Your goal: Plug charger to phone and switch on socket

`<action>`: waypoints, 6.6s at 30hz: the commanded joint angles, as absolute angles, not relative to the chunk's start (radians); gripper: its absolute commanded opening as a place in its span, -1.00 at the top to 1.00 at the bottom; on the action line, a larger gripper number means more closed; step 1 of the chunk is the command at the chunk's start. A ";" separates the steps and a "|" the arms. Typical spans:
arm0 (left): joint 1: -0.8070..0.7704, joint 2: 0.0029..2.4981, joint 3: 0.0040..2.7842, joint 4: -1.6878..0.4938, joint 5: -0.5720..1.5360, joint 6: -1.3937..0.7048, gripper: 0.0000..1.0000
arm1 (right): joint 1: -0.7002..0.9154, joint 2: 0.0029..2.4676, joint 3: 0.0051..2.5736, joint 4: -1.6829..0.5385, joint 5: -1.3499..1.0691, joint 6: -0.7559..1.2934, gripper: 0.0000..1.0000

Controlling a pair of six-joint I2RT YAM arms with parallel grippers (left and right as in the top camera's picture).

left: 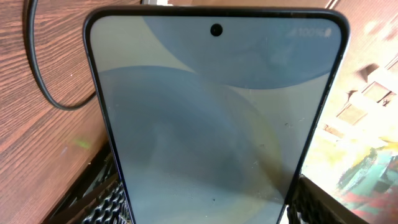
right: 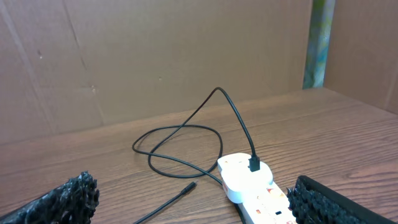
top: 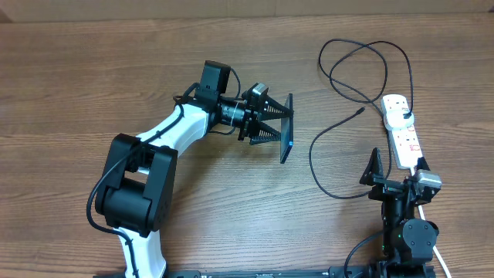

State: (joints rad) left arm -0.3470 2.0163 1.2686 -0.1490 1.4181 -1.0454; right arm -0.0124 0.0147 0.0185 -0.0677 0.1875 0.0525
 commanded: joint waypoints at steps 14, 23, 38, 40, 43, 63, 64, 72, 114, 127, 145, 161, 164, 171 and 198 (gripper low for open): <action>-0.354 2.024 1.275 -0.144 1.468 -1.055 0.50 | -0.015 0.003 0.008 -0.061 0.194 0.054 -1.00; -0.354 2.024 1.275 -0.144 1.467 -1.051 0.60 | -0.015 0.003 0.008 -0.061 0.193 0.054 -1.00; -0.354 2.024 1.275 -0.144 1.448 -1.018 0.58 | -0.015 0.003 0.008 -0.061 0.194 0.054 -1.00; -0.354 2.024 1.275 -0.144 1.446 -1.016 0.59 | -0.015 0.003 0.008 -0.061 0.193 0.054 -1.00; -0.354 2.024 1.275 -0.142 1.446 -1.010 0.59 | -0.015 0.003 0.008 -0.061 0.193 0.054 -1.00; -0.354 2.024 1.275 -0.071 1.290 -0.953 0.59 | -0.015 0.003 0.008 -0.061 0.193 0.054 -1.00; -0.354 2.024 1.275 -0.063 1.289 -0.952 0.59 | -0.015 0.003 0.008 -0.061 0.193 0.054 -1.00; -0.354 2.024 1.275 0.016 1.354 -0.938 0.62 | -0.015 0.003 0.008 -0.061 0.193 0.054 -1.00; -0.354 2.024 1.275 0.237 1.520 -0.996 0.61 | -0.015 0.003 0.008 -0.061 0.194 0.054 -1.00; -0.354 2.024 1.275 0.237 1.521 -1.166 0.61 | -0.015 0.003 0.008 -0.065 0.149 0.055 -1.00; -0.353 2.024 1.275 0.237 1.535 -1.221 0.60 | -0.015 0.003 0.008 -0.054 -0.673 0.678 -1.00; -0.353 2.024 1.275 0.237 1.531 -1.238 0.60 | -0.015 0.042 0.127 -0.318 -0.638 0.583 -0.98; -0.353 2.024 1.275 0.237 1.526 -1.238 0.59 | -0.015 0.071 0.289 -0.566 -0.484 0.459 -0.99; -0.353 2.024 1.275 0.237 1.516 -1.238 0.57 | -0.015 0.101 0.548 -0.812 -0.378 0.417 -0.99; -0.353 2.024 1.275 0.237 1.508 -1.238 0.57 | -0.015 0.519 1.128 -1.169 -0.360 0.342 -0.98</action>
